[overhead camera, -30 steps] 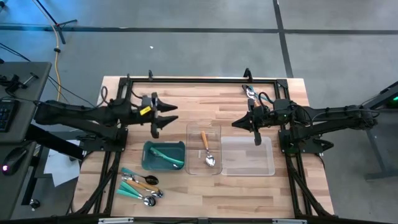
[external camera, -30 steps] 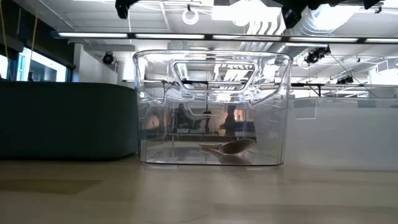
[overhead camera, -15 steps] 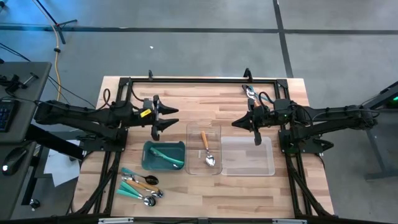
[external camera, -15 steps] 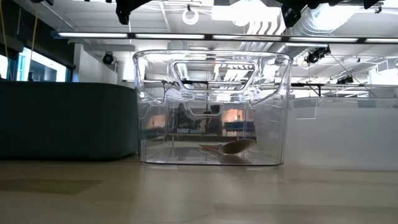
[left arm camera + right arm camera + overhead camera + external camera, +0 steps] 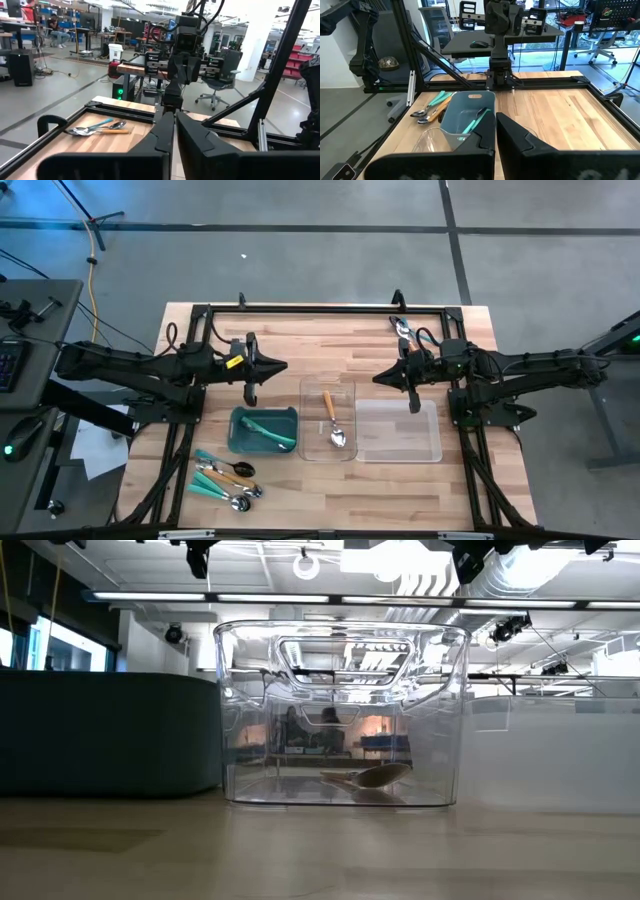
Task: Sort silverware by color (type)
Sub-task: Put the light blue spoon into the blue bin
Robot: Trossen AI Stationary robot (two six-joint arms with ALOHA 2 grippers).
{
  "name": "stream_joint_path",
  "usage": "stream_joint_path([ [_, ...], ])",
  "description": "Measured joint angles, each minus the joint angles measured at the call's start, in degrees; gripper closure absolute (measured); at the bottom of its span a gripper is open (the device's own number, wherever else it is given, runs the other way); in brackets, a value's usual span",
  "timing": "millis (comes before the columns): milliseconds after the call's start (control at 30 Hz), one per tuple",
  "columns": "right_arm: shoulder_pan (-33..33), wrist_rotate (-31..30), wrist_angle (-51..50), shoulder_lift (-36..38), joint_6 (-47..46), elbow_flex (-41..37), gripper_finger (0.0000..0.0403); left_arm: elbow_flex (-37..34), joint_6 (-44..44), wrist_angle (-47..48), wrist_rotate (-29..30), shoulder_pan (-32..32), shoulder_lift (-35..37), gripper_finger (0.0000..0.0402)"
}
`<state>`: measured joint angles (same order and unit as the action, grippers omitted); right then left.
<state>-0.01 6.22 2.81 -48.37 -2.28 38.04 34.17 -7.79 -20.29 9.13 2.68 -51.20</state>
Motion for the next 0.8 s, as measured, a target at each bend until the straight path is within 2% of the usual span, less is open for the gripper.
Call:
stream_joint_path([
  [167, 0.00, 0.00, 0.00, 0.00, 0.00, 0.00, 0.0403, 0.00, -0.05, 1.03, 0.00, -0.04, 0.00, 0.0400],
  [800, 0.00, -0.02, 0.00, 0.01, -0.20, 0.00, 0.0403, -0.02, -0.06, 2.11, 0.46, -0.04, 0.00, 0.0401],
])
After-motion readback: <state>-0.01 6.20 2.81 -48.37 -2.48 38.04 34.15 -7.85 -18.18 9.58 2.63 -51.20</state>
